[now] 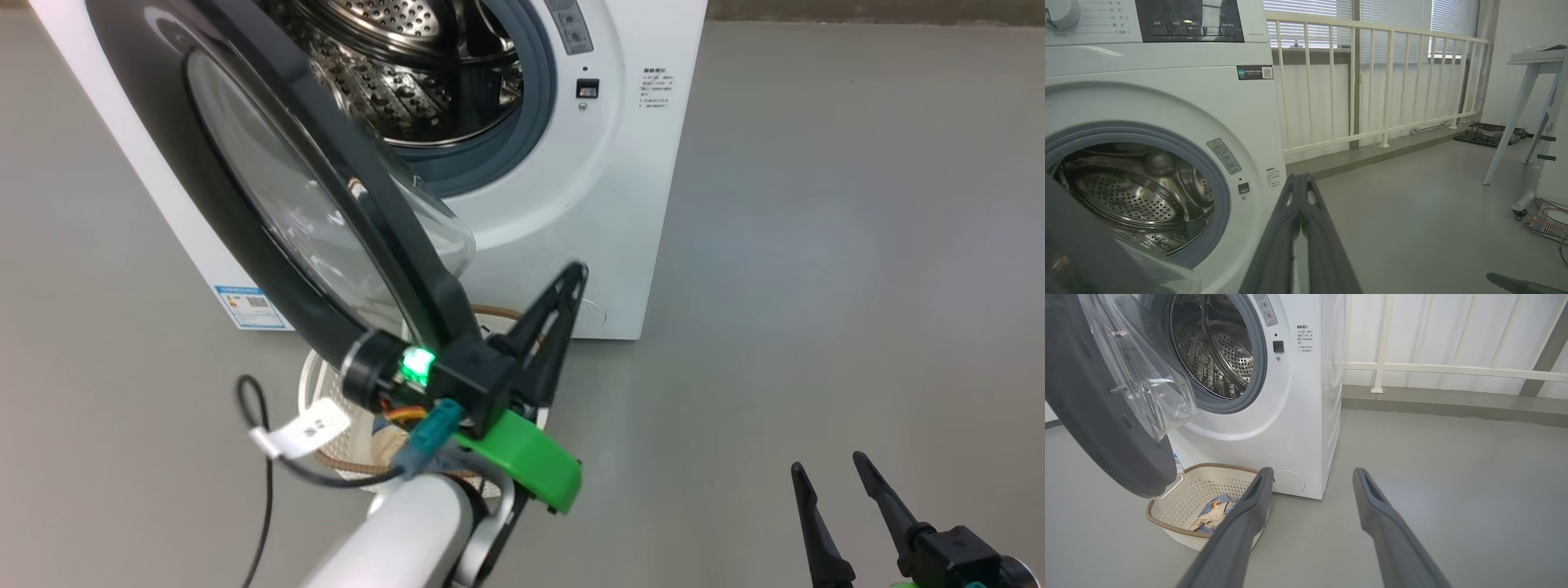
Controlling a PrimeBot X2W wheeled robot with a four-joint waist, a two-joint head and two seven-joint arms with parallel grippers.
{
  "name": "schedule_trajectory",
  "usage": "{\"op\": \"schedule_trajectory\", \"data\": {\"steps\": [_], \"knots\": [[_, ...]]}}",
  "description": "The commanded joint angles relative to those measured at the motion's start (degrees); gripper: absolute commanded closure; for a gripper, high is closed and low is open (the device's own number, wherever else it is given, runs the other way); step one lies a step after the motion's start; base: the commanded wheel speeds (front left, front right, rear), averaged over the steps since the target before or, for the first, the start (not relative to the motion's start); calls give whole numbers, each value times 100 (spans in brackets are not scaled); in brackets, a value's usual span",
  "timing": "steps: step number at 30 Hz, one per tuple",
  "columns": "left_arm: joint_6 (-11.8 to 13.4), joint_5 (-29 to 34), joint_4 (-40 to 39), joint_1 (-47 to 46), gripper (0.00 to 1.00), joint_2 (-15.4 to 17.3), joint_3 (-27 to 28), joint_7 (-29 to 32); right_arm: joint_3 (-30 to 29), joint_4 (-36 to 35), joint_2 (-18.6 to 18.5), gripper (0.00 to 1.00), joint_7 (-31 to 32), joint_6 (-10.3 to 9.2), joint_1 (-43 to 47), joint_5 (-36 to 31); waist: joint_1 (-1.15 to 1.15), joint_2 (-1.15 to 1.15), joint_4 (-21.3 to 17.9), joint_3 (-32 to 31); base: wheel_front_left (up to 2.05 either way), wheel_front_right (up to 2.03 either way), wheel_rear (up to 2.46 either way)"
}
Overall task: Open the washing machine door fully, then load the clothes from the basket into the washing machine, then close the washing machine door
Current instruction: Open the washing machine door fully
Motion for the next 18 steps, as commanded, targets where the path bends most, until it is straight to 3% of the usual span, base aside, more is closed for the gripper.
{"op": "schedule_trajectory", "data": {"steps": [1,18], "knots": [[117,-148,130,-316,100,71,9,41,188,-130,-52,0,-70,9,-212,-4,0,0,0,46,0,0,0],[598,-664,1669,-637,100,70,-233,-228,266,-96,-81,0,-70,9,-296,54,0,0,17,192,0,0,0]]}}
